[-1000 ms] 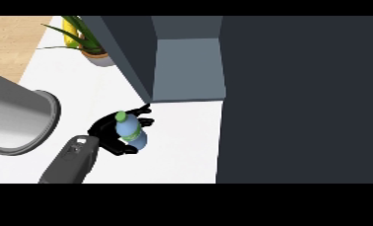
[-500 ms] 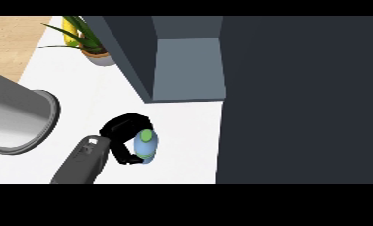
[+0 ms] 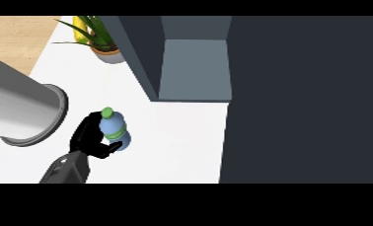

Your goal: Pick up the bottled water, place it into the cabinet and close the cabinet

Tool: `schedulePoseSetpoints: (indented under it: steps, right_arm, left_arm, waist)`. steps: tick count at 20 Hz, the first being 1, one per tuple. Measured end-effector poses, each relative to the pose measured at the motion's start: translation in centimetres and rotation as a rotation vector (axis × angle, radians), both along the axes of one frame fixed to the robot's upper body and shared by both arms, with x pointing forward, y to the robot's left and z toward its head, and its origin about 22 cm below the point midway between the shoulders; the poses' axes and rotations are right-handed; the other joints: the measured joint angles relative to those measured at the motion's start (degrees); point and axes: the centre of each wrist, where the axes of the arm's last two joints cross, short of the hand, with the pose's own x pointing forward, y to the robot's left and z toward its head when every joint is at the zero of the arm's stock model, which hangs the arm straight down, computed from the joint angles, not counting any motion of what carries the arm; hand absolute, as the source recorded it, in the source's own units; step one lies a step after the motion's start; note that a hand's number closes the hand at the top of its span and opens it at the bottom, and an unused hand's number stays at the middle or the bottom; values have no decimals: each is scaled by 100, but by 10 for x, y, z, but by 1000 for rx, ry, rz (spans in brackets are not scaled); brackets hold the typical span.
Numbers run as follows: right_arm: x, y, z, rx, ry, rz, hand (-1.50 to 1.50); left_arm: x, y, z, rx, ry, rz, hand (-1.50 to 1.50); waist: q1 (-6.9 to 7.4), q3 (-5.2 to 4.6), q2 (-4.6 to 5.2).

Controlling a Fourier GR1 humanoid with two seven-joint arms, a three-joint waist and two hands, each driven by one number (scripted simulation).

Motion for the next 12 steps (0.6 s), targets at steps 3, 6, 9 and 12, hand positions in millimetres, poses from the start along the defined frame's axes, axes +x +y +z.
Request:
schedulePoseSetpoints:
  steps: [3, 6, 9, 12]
  right_arm:
    - [0, 2, -3, -1, 3, 11, -150]
    - [-2, 0, -6, -9, 3, 22, -150]
    - [-4, 1, -7, -6, 4, 26, -150]
    - [-9, 1, -5, -7, 8, 28, -150]
  left_arm:
    - [-9, 3, -6, -29, -27, 132, 150]
    - [-20, 1, -13, -61, -33, 201, 150]
    - [-16, -2, -11, -90, -37, 209, 150]
    - [-15, -1, -6, -117, -48, 208, 150]
  waist:
    - [-60, 2, -1]
    - [-92, 4, -8]
    - [-104, 7, -12]
    - [-96, 10, -22]
